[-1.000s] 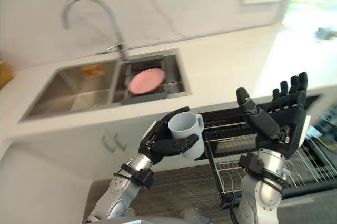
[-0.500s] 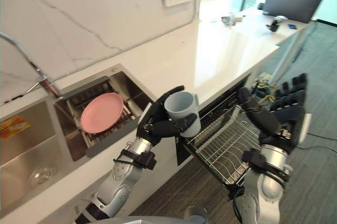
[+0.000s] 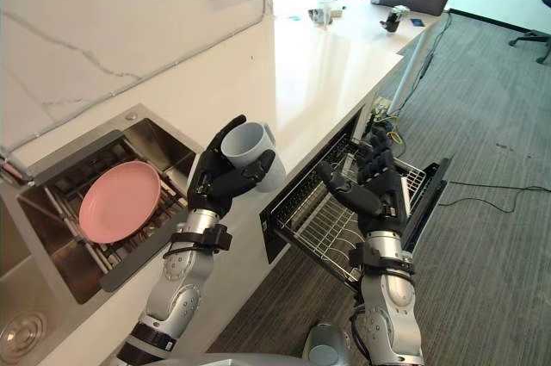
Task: Walk over to the sink, pick up the cup, carry it to the dishwasher, place the cup inside the dishwasher, then close the dishwasher door
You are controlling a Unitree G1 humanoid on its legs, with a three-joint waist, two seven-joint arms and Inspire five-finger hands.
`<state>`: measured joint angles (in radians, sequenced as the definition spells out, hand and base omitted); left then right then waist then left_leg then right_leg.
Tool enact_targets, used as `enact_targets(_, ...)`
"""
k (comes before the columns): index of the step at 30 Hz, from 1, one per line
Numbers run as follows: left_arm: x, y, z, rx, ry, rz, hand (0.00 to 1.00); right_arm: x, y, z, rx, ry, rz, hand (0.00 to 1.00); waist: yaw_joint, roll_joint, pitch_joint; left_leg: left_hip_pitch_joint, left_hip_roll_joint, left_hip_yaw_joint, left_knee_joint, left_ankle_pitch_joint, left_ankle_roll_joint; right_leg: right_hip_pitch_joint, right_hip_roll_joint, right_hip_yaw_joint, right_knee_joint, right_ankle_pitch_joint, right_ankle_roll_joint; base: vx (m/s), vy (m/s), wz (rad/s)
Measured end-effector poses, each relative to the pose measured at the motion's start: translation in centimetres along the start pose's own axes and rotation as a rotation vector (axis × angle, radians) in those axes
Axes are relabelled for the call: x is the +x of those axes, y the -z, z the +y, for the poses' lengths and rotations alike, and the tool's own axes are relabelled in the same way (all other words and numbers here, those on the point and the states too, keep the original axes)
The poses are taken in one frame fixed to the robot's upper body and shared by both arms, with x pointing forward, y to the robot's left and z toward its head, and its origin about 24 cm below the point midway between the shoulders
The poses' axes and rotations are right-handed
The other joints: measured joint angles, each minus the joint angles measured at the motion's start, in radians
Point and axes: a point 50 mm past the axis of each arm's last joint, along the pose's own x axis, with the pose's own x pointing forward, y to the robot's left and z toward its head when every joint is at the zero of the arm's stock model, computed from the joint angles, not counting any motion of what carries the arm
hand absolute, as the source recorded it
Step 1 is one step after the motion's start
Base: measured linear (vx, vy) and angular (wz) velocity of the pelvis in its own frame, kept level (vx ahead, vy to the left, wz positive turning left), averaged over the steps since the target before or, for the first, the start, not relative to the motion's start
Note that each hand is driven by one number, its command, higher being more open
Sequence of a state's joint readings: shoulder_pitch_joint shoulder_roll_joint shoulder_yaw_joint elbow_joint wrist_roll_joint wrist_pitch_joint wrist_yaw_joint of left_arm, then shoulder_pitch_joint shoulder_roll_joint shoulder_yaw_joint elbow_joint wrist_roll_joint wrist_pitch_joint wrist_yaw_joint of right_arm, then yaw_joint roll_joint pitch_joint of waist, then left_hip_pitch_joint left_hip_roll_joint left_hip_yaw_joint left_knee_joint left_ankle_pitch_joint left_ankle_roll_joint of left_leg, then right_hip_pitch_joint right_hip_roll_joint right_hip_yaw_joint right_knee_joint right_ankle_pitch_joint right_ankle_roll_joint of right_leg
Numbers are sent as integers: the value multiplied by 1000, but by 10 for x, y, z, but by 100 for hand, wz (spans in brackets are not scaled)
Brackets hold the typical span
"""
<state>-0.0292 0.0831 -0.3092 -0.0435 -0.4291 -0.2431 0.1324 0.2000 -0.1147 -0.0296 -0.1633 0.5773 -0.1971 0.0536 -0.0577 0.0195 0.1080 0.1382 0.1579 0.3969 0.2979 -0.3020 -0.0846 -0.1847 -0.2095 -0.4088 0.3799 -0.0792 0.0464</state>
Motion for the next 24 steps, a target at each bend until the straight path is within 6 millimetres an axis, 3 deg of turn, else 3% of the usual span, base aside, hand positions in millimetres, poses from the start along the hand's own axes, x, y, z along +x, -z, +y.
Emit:
enact_targets(5,-2,-7,14,64,-52,-49,0,0,1,5,126,-163,29,100,14,1,1,22,51,24,41,-12,-19,37,53,15,-24,1,-13,-49,-50,-15)
enact_targets(7,-6,-7,20,91,-82,-49,0,-1,5,7,156,-213,59,100,13,4,4,-16,91,26,168,-13,-18,53,73,22,-48,-15,-22,-53,-76,-23)
enact_targets(8,-9,-7,24,105,-99,-49,0,-2,7,8,167,-240,78,100,13,16,12,-64,140,18,303,-8,-10,81,99,22,-73,-15,-24,-27,-74,-13)
enact_targets(10,-15,-4,27,126,-113,-41,0,-3,9,7,159,-262,104,100,14,26,19,-122,184,-54,458,34,28,131,135,24,-115,-8,-44,20,-76,-15)
enact_targets(11,-20,-3,29,144,-120,-38,0,-3,9,7,158,-272,106,100,18,25,18,-129,158,-106,442,4,-1,151,136,34,-142,-2,-50,52,-47,-19)
enact_targets(13,-22,-3,27,190,-114,-54,0,-2,7,9,160,-295,96,100,17,22,19,-135,88,-149,279,-39,1,157,122,54,-169,21,-61,55,14,-24)
enact_targets(14,-21,-4,25,227,-104,-72,0,-2,6,9,179,-301,94,100,14,23,18,-145,59,-144,151,-28,4,156,113,58,-186,36,-51,48,52,-21)
enact_targets(16,-21,-6,23,269,-97,-92,0,-2,8,10,195,-312,106,100,17,24,17,-126,37,-127,55,89,2,153,103,85,-194,51,-28,57,82,-28)
enact_targets(17,-19,-7,22,300,-96,-106,0,-2,8,13,204,-334,110,100,12,24,16,-112,15,-118,20,102,9,159,92,91,-216,75,-7,107,109,-25)
enact_targets(18,-19,-8,21,311,-94,-111,0,-2,8,14,208,-340,110,100,12,24,16,-108,9,-112,8,107,12,160,89,95,-225,81,-3,107,94,-11)
enact_targets(20,-13,-14,17,394,-54,-160,0,2,4,16,227,-369,104,100,6,24,16,-81,-49,-97,-102,163,30,162,59,99,-291,125,15,74,97,0)
enact_targets(24,-11,-17,14,446,-8,-177,0,3,3,20,226,-404,117,100,2,24,16,-76,-68,-102,-143,180,35,183,55,85,-357,157,24,32,39,9)
